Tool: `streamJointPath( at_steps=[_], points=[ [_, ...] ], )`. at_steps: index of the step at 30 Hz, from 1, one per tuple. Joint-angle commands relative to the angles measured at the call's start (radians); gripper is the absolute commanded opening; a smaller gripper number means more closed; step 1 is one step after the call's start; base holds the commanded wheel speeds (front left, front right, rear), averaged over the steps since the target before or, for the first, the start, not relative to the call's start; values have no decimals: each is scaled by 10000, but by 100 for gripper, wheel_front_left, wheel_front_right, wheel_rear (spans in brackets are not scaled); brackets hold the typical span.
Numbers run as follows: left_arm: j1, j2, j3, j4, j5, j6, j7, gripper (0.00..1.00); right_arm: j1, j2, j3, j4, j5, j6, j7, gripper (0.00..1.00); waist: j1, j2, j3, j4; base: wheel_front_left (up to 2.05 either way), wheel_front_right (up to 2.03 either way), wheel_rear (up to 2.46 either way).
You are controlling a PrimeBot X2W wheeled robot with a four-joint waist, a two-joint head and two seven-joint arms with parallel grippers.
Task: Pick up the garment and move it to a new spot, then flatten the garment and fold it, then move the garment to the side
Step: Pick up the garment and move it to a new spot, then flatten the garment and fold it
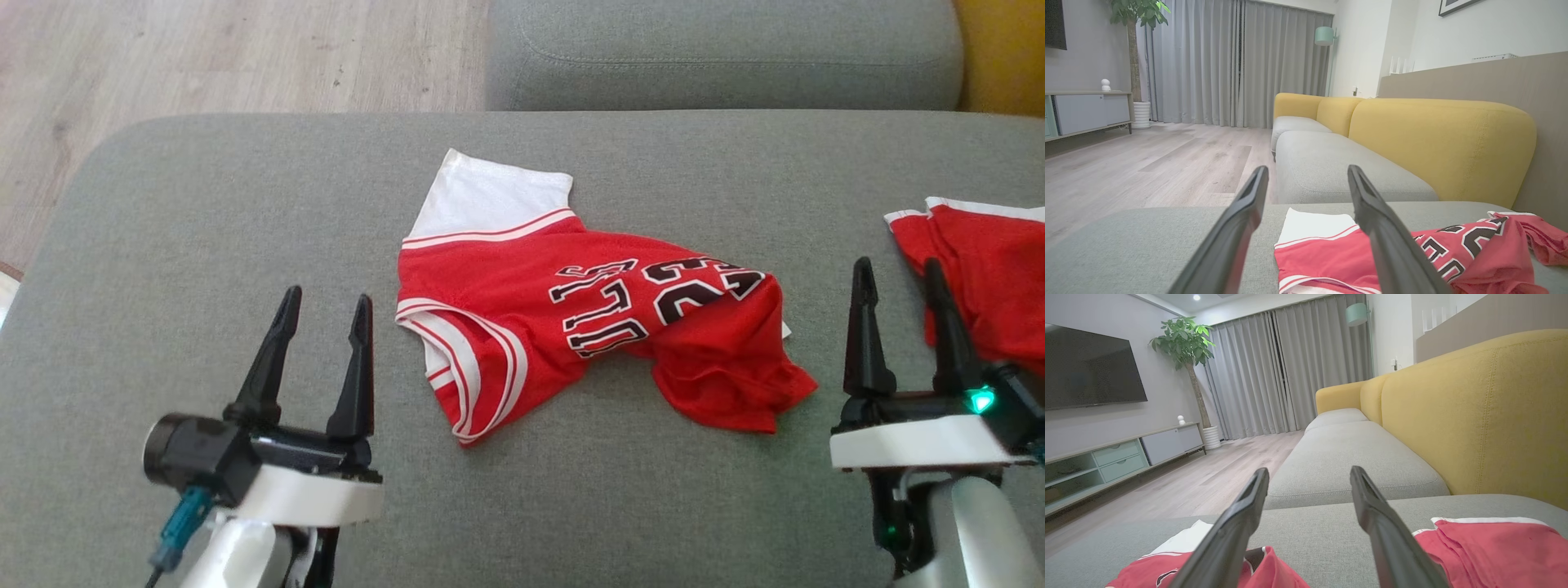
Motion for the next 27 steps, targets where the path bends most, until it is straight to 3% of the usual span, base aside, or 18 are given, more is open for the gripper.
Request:
streamJointPath(
  at_steps=[1,12,15,27],
  points=[
    [-314,-24,644,-400,251,-113,-50,100,-203,-24,270,-308,-56,67,-107,100,2,-1,-9,-13,0,0,0],
    [-97,-1000,1566,-154,1170,-1264,-50,100,-492,-24,1141,28,-724,67,-107,100,2,-1,247,449,0,0,0],
    [-41,-1238,1721,-2,1330,-1494,-51,100,-736,-24,1948,442,-908,67,26,100,2,-1,334,697,0,0,0],
    [-191,-1935,2005,410,1721,-2070,-51,100,-2093,-132,5343,3291,-159,67,2539,100,2,-1,667,1846,0,0,0]
  ],
)
